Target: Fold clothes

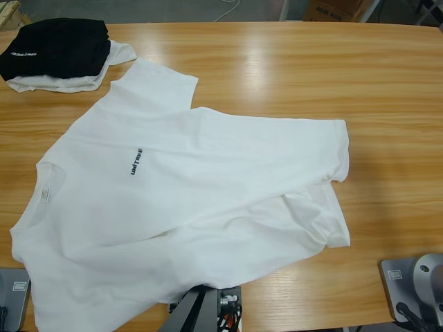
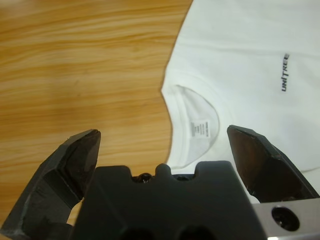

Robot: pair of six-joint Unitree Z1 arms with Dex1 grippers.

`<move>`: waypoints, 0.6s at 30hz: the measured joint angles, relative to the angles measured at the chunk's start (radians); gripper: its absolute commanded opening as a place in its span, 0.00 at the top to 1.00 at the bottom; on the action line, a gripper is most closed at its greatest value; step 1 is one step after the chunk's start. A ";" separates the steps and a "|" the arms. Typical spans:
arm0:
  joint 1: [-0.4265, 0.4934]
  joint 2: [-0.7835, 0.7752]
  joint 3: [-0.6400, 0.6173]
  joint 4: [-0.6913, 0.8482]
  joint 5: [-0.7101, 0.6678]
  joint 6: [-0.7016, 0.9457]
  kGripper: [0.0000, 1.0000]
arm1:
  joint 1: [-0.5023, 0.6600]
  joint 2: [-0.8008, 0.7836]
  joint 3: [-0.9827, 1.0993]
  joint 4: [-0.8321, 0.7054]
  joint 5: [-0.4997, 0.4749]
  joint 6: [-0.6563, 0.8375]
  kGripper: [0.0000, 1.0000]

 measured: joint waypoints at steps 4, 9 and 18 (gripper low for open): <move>0.000 0.000 0.000 0.000 0.000 0.000 0.00 | 0.000 0.026 0.000 0.000 0.000 -0.002 0.00; -0.001 0.000 0.000 0.000 0.000 0.000 0.00 | 0.000 0.035 0.000 0.000 0.000 -0.010 0.00; -0.078 0.024 -0.069 0.000 0.000 -0.015 0.00 | -0.001 -0.104 0.008 -0.161 0.059 0.006 0.08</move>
